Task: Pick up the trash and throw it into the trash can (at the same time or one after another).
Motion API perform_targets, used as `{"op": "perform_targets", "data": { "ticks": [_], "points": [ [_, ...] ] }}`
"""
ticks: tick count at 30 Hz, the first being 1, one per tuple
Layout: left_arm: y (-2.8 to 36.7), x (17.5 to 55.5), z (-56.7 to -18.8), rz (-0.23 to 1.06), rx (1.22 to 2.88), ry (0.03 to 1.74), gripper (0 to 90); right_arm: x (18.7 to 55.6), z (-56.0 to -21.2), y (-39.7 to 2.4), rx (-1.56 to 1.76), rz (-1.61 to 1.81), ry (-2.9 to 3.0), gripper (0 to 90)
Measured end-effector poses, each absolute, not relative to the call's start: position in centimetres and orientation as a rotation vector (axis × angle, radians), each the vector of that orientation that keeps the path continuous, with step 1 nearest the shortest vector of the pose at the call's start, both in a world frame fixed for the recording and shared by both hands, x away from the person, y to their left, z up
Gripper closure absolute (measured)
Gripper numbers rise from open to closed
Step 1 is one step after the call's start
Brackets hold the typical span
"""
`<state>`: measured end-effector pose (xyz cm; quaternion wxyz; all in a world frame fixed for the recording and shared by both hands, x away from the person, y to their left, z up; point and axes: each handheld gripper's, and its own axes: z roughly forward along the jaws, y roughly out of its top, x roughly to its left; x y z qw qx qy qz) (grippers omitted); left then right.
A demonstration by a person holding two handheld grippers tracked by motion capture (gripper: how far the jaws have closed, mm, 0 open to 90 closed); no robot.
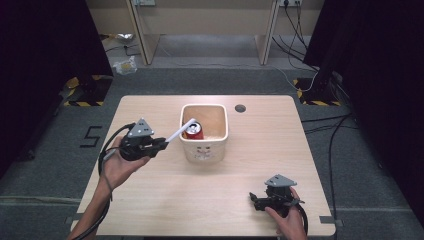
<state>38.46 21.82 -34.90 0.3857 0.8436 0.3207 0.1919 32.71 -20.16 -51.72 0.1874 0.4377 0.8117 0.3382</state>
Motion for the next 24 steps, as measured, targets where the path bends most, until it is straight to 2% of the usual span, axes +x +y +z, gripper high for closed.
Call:
{"op": "perform_targets", "data": {
  "ticks": [11, 24],
  "points": [
    [18.1, 39.9, -34.7, 0.497, 2.193, 0.771, 79.0, 32.7, -51.7, -20.2, 1.232, 0.952, 2.285, 9.4],
    [16.4, 41.8, -35.0, 0.474, 2.212, 0.788, 79.0, 32.7, -51.7, -20.2, 1.227, 0.952, 2.284, 9.4]
  ]
}}
